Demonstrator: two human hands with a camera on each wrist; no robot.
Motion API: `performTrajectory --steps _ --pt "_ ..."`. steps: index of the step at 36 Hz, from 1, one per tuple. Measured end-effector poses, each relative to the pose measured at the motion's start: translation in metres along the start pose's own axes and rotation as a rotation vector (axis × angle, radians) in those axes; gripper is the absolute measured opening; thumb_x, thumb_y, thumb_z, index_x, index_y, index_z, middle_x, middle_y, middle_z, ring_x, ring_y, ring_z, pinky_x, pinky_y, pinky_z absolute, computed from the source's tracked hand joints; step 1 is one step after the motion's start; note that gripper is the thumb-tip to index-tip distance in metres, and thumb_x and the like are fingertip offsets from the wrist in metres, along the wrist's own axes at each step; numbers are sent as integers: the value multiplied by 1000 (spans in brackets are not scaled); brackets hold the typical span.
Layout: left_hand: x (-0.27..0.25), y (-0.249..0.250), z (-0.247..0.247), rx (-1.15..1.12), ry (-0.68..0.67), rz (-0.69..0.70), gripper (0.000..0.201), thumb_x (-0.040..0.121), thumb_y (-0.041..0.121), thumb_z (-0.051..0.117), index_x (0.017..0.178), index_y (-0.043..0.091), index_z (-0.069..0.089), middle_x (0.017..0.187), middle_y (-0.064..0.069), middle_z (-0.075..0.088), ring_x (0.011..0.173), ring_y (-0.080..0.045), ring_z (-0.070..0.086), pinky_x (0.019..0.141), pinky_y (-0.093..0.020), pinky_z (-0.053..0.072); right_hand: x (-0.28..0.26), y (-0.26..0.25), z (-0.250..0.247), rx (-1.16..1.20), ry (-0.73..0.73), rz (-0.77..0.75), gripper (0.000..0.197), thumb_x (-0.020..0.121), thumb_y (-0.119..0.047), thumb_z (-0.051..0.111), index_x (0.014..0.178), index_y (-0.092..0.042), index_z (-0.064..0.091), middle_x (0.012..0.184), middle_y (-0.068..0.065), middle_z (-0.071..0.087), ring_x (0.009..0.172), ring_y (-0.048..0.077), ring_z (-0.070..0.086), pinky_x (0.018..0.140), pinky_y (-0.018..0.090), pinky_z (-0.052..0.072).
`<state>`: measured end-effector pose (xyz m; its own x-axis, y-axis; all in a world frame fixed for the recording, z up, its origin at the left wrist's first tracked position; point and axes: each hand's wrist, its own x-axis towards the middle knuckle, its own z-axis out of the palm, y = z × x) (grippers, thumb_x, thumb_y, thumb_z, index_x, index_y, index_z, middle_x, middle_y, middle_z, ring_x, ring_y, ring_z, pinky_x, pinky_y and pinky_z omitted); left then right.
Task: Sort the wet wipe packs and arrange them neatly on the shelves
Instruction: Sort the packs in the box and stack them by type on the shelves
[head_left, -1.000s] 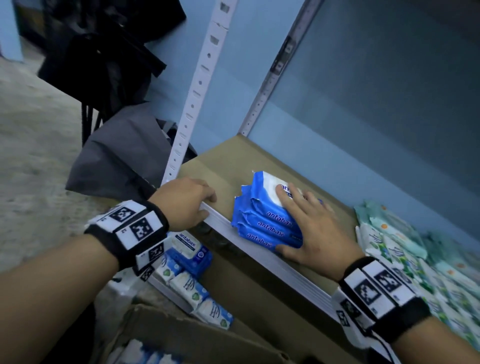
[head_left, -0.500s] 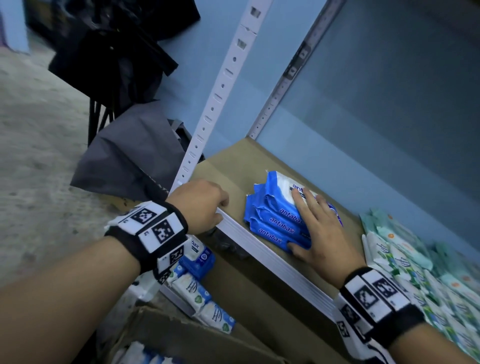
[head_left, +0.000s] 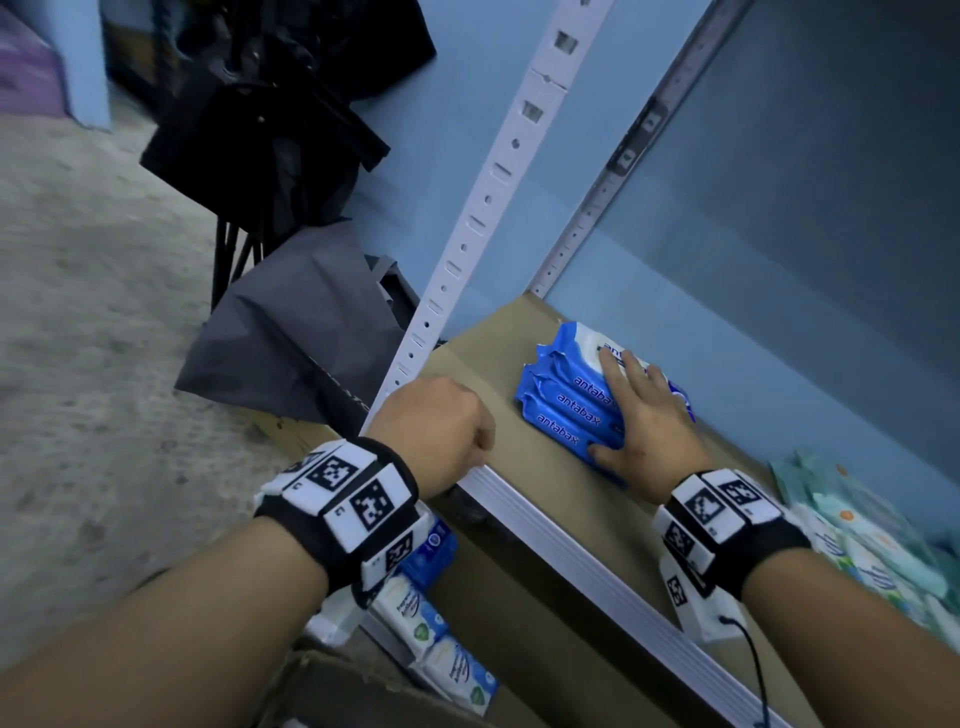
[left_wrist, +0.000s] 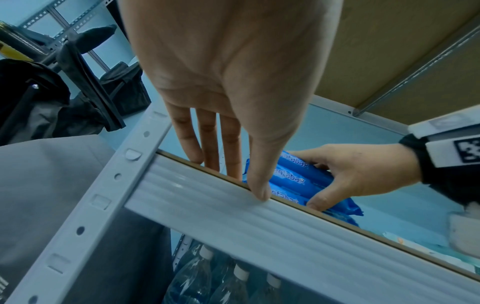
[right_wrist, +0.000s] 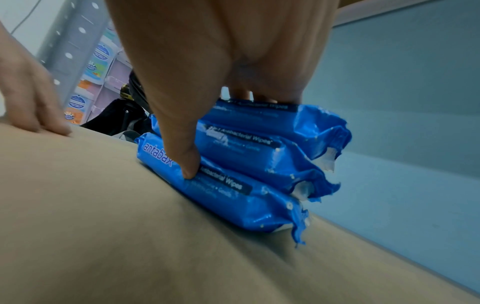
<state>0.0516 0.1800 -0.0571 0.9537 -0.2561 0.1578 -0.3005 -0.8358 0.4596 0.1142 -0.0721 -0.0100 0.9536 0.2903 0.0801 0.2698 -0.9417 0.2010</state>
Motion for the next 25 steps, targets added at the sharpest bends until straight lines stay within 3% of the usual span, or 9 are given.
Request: performTrajectory --steps 7,25 --pt "-1 -2 1 -25 -6 7 14 90 37 66 99 31 73 105 12 67 101 -11 55 88 -34 50 40 0 7 -39 -12 37 111 81 -44 73 155 -31 -8 163 -2 2 148 27 6 118 50 21" --pt "2 0 -4 -34 3 67 13 92 32 61 96 30 73 101 11 65 99 -12 50 87 -32 50 134 11 22 -131 47 61 115 70 -42 81 155 -24 6 159 6 18 137 36 28 103 58 40"
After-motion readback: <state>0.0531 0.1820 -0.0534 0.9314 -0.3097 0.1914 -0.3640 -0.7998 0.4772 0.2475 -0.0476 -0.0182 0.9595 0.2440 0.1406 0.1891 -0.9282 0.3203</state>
